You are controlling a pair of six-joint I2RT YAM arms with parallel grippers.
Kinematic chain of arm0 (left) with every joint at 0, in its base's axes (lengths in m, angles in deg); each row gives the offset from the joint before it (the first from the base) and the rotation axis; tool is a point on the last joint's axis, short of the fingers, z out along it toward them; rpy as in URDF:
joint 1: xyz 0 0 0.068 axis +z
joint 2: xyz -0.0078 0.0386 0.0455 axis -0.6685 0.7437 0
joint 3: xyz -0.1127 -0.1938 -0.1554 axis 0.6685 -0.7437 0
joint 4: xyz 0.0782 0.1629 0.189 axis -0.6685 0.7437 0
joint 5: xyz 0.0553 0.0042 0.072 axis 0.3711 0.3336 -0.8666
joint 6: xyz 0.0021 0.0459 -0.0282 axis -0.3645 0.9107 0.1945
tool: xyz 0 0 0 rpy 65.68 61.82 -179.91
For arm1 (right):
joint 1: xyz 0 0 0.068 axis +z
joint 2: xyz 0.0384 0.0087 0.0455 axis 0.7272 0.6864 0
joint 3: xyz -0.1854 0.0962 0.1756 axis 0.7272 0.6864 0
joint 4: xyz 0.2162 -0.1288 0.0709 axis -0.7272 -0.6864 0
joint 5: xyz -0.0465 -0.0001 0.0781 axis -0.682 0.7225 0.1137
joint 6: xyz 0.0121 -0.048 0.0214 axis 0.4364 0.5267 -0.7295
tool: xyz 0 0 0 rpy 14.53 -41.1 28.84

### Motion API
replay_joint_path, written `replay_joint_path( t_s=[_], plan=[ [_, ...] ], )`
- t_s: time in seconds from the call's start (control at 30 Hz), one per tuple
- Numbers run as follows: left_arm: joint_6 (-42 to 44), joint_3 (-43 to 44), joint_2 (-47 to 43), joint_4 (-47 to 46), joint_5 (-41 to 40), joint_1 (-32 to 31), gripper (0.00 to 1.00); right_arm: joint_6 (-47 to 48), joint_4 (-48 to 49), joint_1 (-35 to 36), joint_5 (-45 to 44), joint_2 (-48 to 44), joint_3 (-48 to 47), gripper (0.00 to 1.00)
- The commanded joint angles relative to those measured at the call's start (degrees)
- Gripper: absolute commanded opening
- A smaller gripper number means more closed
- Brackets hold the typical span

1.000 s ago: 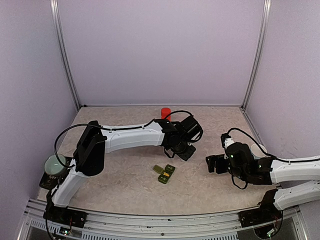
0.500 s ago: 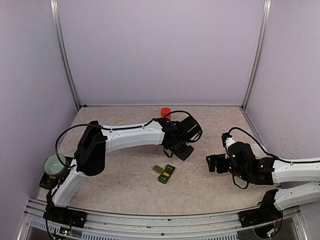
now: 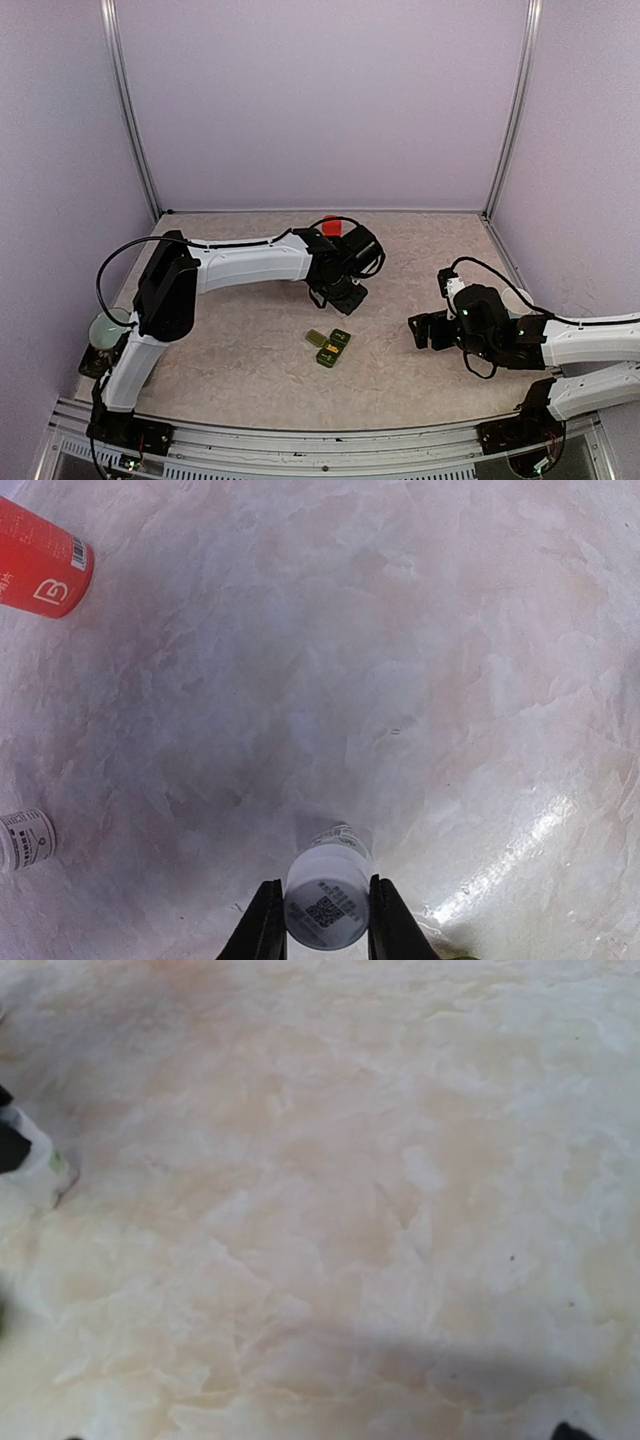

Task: Sort the pills into containers

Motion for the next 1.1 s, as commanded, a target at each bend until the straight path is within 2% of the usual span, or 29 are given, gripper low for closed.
replay_joint_path(
  t_s=[0.0, 0.1, 0.6, 1.07],
  plan=[
    [0.38, -3.38, -1.34, 2.67, 0.39, 0.18, 0.28, 0.62, 1.27, -0.57, 0.89, 0.46, -1.03, 1.0],
    [0.29, -3.83, -1.95, 2.36, 0.35, 0.28, 0.32, 0.62, 1.36, -0.58, 0.88, 0.46, -1.02, 1.0],
    [-0.26, -3.75, -3.47, 0.97, 0.28, 1.45, 0.38, 0.76, 0.91, -0.59, 1.16, 0.34, -1.35, 1.0],
    [0.12, -3.66, -2.23, 0.15, 6.03, 3.47, 0.42, 1.19, 0.8, -0.54, 1.42, 0.29, -1.8, 1.0]
  ],
)
